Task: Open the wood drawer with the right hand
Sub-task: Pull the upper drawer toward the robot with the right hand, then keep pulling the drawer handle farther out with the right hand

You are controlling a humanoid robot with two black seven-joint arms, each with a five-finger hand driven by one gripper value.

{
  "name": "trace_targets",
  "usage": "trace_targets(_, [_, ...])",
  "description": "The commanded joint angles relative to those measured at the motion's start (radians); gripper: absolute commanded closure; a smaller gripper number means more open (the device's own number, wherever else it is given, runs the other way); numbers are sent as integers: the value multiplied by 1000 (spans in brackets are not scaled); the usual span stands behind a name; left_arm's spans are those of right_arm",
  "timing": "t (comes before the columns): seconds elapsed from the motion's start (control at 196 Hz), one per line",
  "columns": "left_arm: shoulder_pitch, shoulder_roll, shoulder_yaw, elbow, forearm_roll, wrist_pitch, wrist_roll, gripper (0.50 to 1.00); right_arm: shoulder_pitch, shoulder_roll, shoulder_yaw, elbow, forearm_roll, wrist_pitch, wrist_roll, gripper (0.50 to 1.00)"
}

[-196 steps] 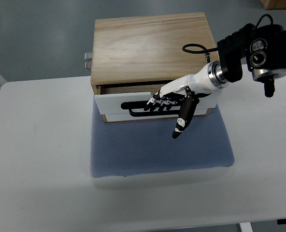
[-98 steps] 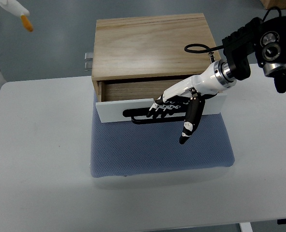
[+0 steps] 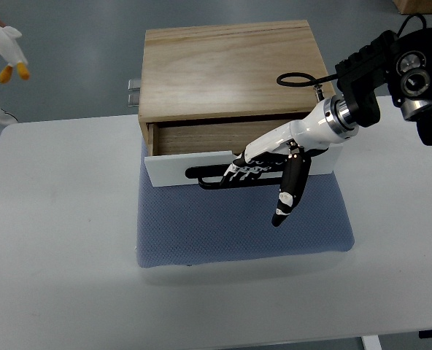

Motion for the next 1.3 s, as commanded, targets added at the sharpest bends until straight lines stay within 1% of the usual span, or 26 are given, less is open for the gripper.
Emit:
trace_targets(0.0, [0, 0, 0, 0, 0, 0, 0, 500, 2, -3, 1, -8, 0, -4, -1, 556])
trace_targets(0.49, [0, 0, 0, 0, 0, 0, 0, 500, 22, -9, -3, -14, 6, -5, -1, 556])
trace_targets(0.868, [0, 0, 0, 0, 0, 0, 0, 500, 5, 2, -3, -14, 6, -47, -1, 556])
trace_targets(1.296, [0, 0, 0, 0, 0, 0, 0, 500, -13, 8, -3, -14, 6, -65, -1, 556])
